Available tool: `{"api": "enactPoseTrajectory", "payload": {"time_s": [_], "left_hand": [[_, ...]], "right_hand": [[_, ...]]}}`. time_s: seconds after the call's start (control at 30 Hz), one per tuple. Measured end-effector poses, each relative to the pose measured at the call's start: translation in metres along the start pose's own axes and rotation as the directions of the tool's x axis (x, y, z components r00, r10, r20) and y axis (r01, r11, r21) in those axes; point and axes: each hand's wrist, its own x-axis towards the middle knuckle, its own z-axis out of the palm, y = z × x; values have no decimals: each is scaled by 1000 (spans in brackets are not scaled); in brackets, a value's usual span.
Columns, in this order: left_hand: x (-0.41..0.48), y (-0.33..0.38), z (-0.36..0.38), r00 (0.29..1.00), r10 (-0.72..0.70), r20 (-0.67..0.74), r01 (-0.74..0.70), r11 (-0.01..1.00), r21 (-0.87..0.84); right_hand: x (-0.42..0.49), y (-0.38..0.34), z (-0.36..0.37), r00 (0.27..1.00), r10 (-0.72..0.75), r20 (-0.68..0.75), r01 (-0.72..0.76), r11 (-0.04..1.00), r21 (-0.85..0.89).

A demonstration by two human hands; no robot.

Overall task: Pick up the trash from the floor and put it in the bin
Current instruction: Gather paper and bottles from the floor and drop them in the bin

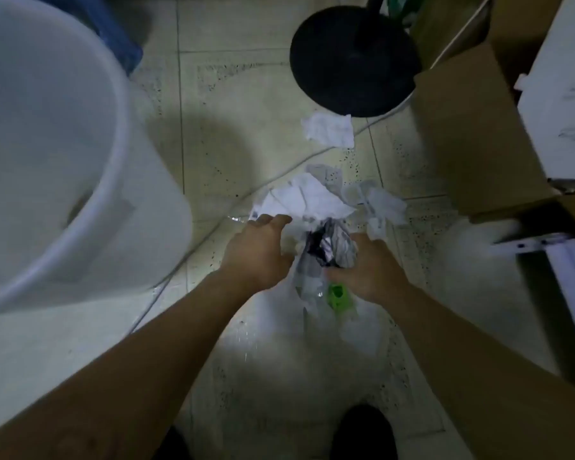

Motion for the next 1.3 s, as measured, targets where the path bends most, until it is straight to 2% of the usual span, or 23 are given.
{"api": "enactPoseTrajectory", "payload": {"time_s": [0.1, 0.17, 0.23, 0.3, 0.43, 0.77, 0.93, 1.17, 1.3], "left_hand": [[38, -12, 27, 995, 36, -89, -22, 989, 149], [58, -19, 39, 996, 49, -70, -29, 964, 265], [77, -28, 48, 997, 55, -55, -34, 947, 318], [88, -35, 54, 994, 78, -77, -46, 934, 353], [94, -41, 63, 967, 191, -166, -116, 917, 381], [46, 3, 25, 889, 273, -368, -247, 962, 117], [3, 25, -24, 877, 247, -412, -316, 943, -107], [-48, 35, -95, 930, -44, -364, -75, 948, -308], [-74, 44, -155, 940, -205, -274, 43, 864, -501]], "right_hand": [[32, 24, 20, 999, 32, 18, -33, 996, 83], [51, 33, 32, 990, 108, 89, -119, 985, 127], [72, 41, 38, 987, 146, 71, -158, 963, 218], [84, 44, 41, 994, 99, 37, -106, 957, 269], [87, 44, 43, 998, 46, -40, -36, 973, 226], [21, 11, -17, 988, 82, -130, -49, 969, 242], [-28, -27, -51, 980, 88, -178, -10, 917, 399], [-87, -82, -73, 976, 70, -207, 54, 841, 538], [-109, -124, -99, 982, 101, -162, 34, 741, 670]]}}
